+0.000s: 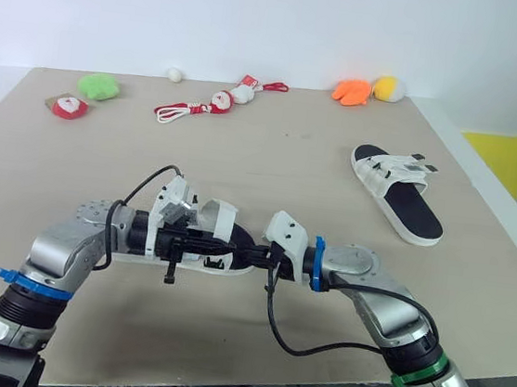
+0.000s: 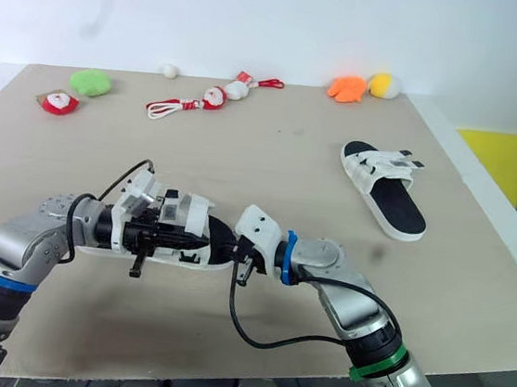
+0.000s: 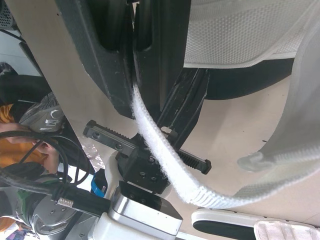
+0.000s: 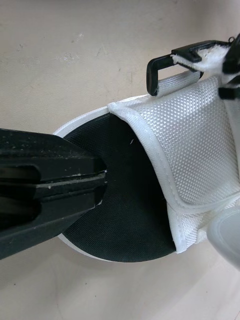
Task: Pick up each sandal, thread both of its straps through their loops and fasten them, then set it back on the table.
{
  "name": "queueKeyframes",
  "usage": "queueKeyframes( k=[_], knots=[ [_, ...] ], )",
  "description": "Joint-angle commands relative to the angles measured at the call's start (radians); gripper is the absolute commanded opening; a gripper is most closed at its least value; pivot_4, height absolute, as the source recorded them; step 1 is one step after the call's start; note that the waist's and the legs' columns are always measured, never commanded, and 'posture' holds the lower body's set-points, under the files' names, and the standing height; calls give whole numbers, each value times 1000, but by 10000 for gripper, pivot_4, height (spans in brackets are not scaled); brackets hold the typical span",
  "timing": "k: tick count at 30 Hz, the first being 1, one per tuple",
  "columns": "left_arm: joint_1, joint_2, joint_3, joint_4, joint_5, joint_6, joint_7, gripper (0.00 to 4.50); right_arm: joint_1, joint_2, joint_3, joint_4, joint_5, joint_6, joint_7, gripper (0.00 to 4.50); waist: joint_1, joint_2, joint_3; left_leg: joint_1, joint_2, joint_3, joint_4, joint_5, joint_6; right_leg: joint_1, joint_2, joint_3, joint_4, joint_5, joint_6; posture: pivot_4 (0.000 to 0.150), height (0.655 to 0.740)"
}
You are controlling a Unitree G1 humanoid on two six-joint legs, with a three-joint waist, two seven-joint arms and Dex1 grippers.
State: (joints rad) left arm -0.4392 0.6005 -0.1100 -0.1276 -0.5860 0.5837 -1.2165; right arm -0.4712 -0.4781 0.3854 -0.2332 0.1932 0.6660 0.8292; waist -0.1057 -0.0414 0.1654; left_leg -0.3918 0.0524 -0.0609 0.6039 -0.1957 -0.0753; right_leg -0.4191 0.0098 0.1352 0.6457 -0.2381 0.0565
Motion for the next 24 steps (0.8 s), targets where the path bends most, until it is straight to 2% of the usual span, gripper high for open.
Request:
queueKeyframes(
  k=[1, 9, 18, 24],
  knots=[
    [-9, -15, -14, 29, 45, -49, 18, 323, 26, -6, 22, 67, -33, 49, -26, 0, 0, 0, 0, 0, 0, 0, 0, 0, 0, 0, 0, 0, 0, 0, 0, 1500, 7400],
    [-22, -39, 1, 66, 44, -53, 26, 323, 28, -6, 22, 63, -33, 52, -28, 0, 2, 0, 0, 0, 0, 0, 1, 1, 1, 1, 0, 0, 0, 0, 0, 1500, 7400],
    [8, -2, -12, 24, 17, 4, -14, 323, 28, -6, 22, 61, -33, 53, -28, 0, 1, 0, 0, 0, 0, 0, 0, 1, 1, 1, 0, 0, 0, 0, 0, 1500, 7400],
    [24, 5, -41, 33, 62, -38, -17, 323, 27, -9, 21, 66, -34, 47, -25, 0, 0, 0, 0, 0, 0, 0, 0, 1, 1, 1, 0, 0, 0, 0, 0, 1500, 7400]
  ],
)
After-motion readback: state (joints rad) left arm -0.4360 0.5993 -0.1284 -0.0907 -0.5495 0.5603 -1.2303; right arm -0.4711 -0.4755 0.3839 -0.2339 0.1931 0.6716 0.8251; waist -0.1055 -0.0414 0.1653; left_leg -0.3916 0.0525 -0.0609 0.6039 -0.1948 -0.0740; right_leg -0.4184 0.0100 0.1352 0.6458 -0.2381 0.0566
